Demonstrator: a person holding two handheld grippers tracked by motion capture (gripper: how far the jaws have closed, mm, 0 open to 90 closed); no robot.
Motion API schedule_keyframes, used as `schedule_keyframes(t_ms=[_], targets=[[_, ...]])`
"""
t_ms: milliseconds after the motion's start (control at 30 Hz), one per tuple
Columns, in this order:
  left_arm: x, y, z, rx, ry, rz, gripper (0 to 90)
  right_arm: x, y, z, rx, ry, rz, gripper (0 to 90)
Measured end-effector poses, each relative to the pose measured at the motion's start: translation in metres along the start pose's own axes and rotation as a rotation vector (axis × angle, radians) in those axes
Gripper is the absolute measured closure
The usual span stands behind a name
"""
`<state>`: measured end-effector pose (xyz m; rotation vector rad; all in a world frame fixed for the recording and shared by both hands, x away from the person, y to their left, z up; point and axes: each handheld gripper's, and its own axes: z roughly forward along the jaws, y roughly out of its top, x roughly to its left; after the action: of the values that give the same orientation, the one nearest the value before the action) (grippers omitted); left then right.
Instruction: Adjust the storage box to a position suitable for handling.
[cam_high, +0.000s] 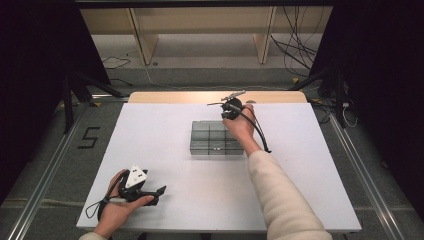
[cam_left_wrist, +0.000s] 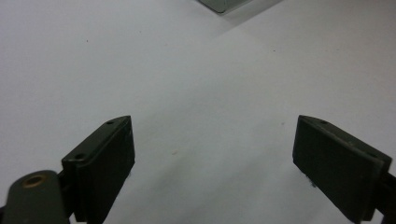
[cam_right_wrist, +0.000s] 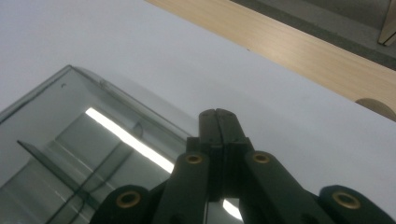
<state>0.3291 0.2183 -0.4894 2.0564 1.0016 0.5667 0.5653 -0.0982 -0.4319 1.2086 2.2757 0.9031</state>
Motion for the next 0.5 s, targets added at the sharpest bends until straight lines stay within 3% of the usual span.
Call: schedule_keyframes(t_ms=[367, 500], targets=[[0.0, 0.0, 0.0, 0.004, 0.001, 0.008, 12.6, 0.005, 0.018, 0.021, 0.124, -0.01, -0.008, 90.0], [-0.001, 0.0, 0.001, 0.0, 0.0, 0.007, 12.6, 0.006, 0.021, 0.025, 0.136, -0.006, -0.008, 90.0]])
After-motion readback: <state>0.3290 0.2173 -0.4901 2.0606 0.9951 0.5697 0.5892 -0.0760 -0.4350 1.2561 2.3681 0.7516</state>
